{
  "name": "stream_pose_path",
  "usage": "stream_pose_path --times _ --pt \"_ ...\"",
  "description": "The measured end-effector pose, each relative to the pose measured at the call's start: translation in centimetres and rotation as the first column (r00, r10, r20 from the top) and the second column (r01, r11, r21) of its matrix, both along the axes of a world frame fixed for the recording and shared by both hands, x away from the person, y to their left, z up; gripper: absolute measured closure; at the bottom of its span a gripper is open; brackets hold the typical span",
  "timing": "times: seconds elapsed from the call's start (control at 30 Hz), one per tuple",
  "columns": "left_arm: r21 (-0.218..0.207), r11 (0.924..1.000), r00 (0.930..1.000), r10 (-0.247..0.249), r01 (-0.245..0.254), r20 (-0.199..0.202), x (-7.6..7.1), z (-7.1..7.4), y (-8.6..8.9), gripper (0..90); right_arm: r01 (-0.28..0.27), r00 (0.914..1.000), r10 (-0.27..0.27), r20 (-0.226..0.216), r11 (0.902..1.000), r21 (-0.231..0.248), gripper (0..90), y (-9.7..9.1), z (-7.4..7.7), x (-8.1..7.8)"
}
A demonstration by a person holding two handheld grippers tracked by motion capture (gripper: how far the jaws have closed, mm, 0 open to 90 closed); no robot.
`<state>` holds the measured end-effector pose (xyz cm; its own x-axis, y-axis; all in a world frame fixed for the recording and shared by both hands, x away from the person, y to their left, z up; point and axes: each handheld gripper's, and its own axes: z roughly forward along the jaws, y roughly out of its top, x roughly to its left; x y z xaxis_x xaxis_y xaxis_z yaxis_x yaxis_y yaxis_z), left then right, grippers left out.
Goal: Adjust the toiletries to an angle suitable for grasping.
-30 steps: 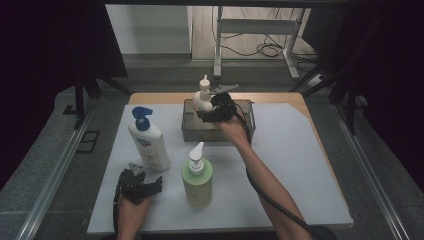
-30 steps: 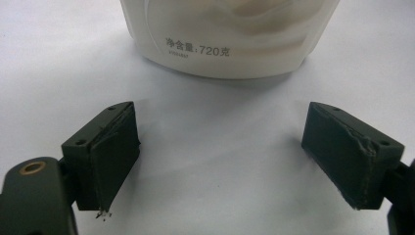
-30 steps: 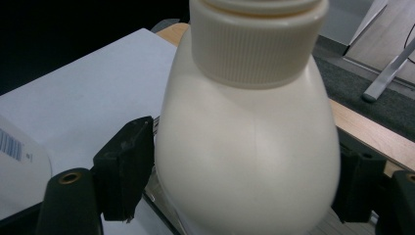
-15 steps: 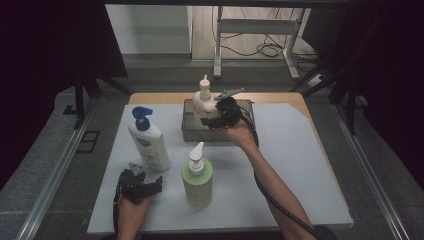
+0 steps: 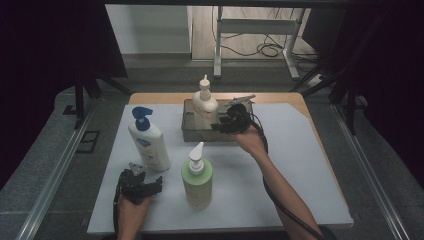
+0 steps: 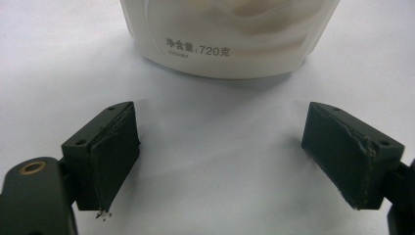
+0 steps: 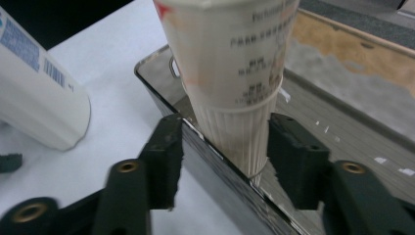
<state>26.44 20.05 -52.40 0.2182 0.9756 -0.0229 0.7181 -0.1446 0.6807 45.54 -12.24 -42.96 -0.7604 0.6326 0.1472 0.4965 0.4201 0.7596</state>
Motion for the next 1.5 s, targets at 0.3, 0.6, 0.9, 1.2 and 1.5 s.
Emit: stream_pose_path --times 0.3,0.6,0.9,1.2,1.5 --pt "0.001 1.0000 1.0000 0.000 0.000 -0.001 0.0 0.0 0.0 13.8 0.054 0.9983 -0.053 0.026 0.9954 -0.078 82.9 -0.7 -0.3 0.1" --pt "0.001 1.0000 1.0000 0.000 0.000 -0.001 0.0 0.0 0.0 13.8 0.090 0.9958 -0.088 0.027 0.9896 -0.112 89.9 -0.8 -0.8 1.1" --pt "0.001 1.0000 1.0000 0.000 0.000 -0.001 0.0 0.0 0.0 13.8 0.116 0.9931 -0.117 0.003 0.9848 -0.129 90.0 0.1 -1.9 2.0" --pt "0.001 1.0000 1.0000 0.000 0.000 -0.001 0.0 0.0 0.0 13.8 0.130 0.9905 -0.135 -0.026 0.9812 -0.143 90.0 0.9 -2.7 2.7" --pt "0.001 1.0000 1.0000 -0.001 0.001 -0.001 0.0 0.0 0.0 13.8 0.133 0.9894 -0.140 -0.037 0.9783 -0.159 90.0 1.4 -2.8 3.1"
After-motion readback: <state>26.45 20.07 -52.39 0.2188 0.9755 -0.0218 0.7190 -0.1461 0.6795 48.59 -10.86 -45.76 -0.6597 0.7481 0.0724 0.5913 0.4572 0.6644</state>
